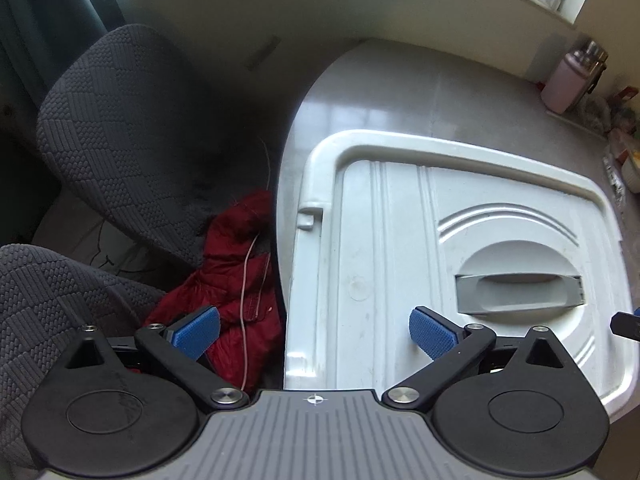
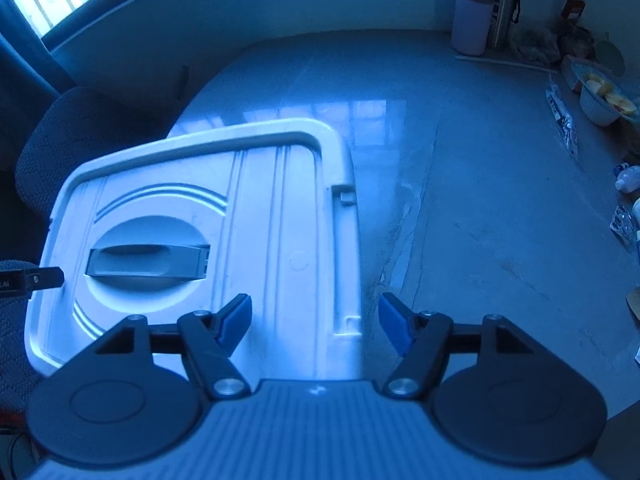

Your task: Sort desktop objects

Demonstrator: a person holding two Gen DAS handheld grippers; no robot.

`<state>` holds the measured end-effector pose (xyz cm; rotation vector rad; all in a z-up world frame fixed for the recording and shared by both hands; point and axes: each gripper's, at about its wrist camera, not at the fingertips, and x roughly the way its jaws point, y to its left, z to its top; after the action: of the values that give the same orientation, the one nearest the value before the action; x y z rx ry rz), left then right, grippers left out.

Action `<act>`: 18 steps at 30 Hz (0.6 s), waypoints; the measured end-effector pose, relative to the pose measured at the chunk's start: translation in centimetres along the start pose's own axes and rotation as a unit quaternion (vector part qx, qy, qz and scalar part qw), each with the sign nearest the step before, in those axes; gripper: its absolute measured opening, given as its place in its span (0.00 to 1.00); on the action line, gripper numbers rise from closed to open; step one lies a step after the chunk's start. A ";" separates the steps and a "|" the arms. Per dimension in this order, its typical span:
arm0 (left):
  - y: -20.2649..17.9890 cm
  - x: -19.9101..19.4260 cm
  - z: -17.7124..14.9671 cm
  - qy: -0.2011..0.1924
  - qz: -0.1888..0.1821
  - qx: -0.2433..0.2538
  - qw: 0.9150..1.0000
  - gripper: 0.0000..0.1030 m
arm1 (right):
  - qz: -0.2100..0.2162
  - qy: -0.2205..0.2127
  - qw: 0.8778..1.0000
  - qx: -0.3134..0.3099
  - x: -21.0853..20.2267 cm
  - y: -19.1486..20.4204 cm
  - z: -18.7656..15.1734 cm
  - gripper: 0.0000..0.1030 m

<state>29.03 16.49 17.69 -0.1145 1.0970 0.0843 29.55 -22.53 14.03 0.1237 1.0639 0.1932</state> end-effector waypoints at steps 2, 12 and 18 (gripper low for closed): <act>0.3 -0.9 -0.6 -0.015 -0.013 -0.013 1.000 0.99 | 0.003 -0.019 1.000 0.003 -1.0 0.2 -0.6 0.71; 0.5 -5.2 -8.0 -0.129 -0.014 -0.010 0.991 0.99 | -0.016 -0.113 0.993 -0.013 -5.1 2.2 -7.1 0.83; -0.3 -7.9 -13.8 -0.197 -0.018 -0.024 0.980 0.99 | -0.018 -0.146 0.988 -0.039 -6.3 3.0 -12.3 0.87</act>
<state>13.35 14.21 18.50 -0.1534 0.6960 0.0957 15.52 -20.91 14.03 0.0591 0.7650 0.1777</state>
